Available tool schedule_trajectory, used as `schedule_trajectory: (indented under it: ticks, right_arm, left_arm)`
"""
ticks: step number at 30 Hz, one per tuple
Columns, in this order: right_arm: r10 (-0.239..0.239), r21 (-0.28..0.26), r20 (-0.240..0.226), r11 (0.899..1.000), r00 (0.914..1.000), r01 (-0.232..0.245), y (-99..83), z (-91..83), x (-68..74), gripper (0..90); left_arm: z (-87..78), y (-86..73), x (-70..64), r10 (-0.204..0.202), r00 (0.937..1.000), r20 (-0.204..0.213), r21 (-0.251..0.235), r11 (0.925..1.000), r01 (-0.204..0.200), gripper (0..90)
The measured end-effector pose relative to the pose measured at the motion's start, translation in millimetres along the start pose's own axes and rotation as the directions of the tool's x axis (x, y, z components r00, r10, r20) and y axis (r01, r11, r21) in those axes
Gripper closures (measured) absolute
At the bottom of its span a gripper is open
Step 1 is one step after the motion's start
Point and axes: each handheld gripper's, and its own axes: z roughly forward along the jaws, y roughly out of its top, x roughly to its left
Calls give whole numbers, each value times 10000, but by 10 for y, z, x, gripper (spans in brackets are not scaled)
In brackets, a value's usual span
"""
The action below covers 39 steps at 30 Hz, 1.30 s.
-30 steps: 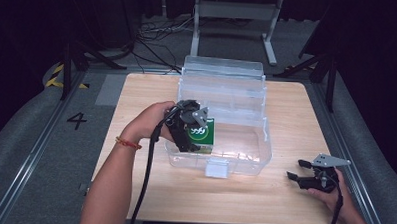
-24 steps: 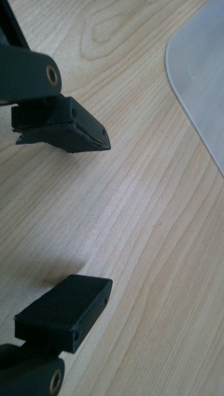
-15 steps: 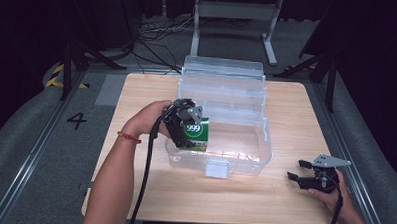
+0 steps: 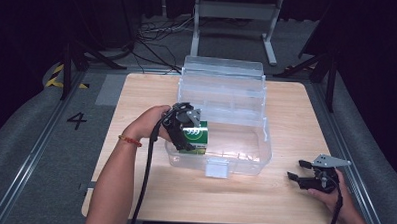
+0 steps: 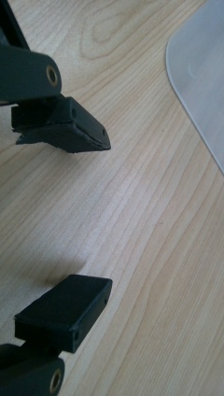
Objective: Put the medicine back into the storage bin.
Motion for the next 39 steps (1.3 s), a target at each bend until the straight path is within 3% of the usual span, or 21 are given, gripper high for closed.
schedule_trajectory:
  ticks: [6, 8, 9, 11, 13, 16, 17, 19, 20, 25, 26, 27, 29, 30, 32, 33, 34, 35, 37, 38, 39]
  right_arm:
    - [1, -3, -29, 10000, 10000, -1, -1, -1, -3, 288]
    - [-6, -2, -24, 10000, 10000, 6, -1, -1, -3, 288]
    - [-9, -1, -14, 10000, 10000, 9, -1, -1, -3, 288]
    - [-6, 0, -14, 10000, 10000, 6, -1, -1, -2, 288]
    - [-7, 0, -12, 10000, 10000, 7, -1, -1, -2, 288]
    - [-7, 0, -11, 10000, 10000, 7, -1, -1, -2, 288]
    - [-8, 0, -12, 10000, 10000, 8, -1, -1, -2, 288]
    - [-10, -2, -11, 10000, 10000, 10, -1, -1, -3, 288]
    - [-10, -2, -11, 10000, 10000, 10, -1, -1, -3, 288]
    - [-7, -1, -13, 10000, 10000, 7, -1, -1, -2, 288]
    - [-7, -1, -13, 10000, 10000, 7, -1, -1, -2, 288]
    - [-7, -1, -12, 10000, 10000, 7, 0, -1, -3, 288]
    - [-7, 0, -13, 10000, 10000, 7, 0, -1, -3, 288]
    - [-14, -1, -16, 10000, 10000, 14, -1, -1, -3, 288]
    - [-21, -1, -26, 10000, 10000, 21, -1, -2, -5, 288]
    - [-28, -4, -56, 10000, 10000, 28, -1, -3, -8, 289]
    - [-49, -13, -65, 10000, 10000, 49, -1, -2, -11, 290]
    - [-53, -12, -62, 10000, 10000, 53, -2, -2, -11, 290]
    - [-52, -12, -63, 10000, 10000, 52, -2, -2, -11, 290]
    - [-48, -10, -61, 10000, 10000, 48, -1, -3, -10, 289]
    - [-48, -10, -61, 10000, 10000, 48, -1, -3, -10, 289]
  left_arm:
    - [54, -66, 2, -496, 9982, 325, -120, 9987, 500, 138]
    - [62, -74, 1, -722, 9971, 253, -201, 9972, 727, 134]
    - [54, -84, 3, -882, 9955, 346, -509, 9947, 899, 149]
    - [8, -94, -11, -825, 9961, 310, -1027, 9911, 853, 163]
    - [-6, -83, -23, -789, 9969, 63, -854, 9932, 792, 165]
    - [-13, -86, -35, -835, 9965, 93, -937, 9920, 840, 165]
    - [-27, -89, -42, -911, 9958, -91, -1020, 9907, 897, 165]
    - [-55, -101, -61, -1198, 9928, -62, -1421, 9828, 1177, 163]
    - [-55, -101, -61, -1198, 9928, -62, -1421, 9828, 1177, 152]
    - [-146, -108, -157, -2206, 9741, -487, -2048, 9568, 2064, 152]
    - [-146, -108, -157, -2206, 9741, -487, -2048, 9568, 2064, 150]
    - [-164, -113, -198, -2538, 9636, -840, -2189, 9481, 2307, 150]
    - [-191, -120, -254, -2904, 9503, -1119, -2163, 9405, 2620, 151]
    - [-192, -126, -298, -3074, 9422, -1335, -2377, 9329, 2707, 151]
    - [-221, -151, -355, -2996, 9454, -1284, -2602, 9301, 2593, 151]
    - [-243, -170, -402, -2979, 9478, -1136, -2814, 9246, 2568, 151]
    - [-255, -180, -441, -3018, 9462, -1167, -3002, 9188, 2561, 151]
    - [-287, -192, -526, -3163, 9397, -1299, -3213, 9100, 2619, 151]
    - [-291, -196, -568, -3142, 9394, -1375, -3346, 9074, 2545, 151]
    - [-295, -194, -662, -3055, 9408, -1467, -3304, 9116, 2445, 152]
    - [-295, -194, -662, -3055, 9408, -1467, -3304, 9116, 2445, 154]
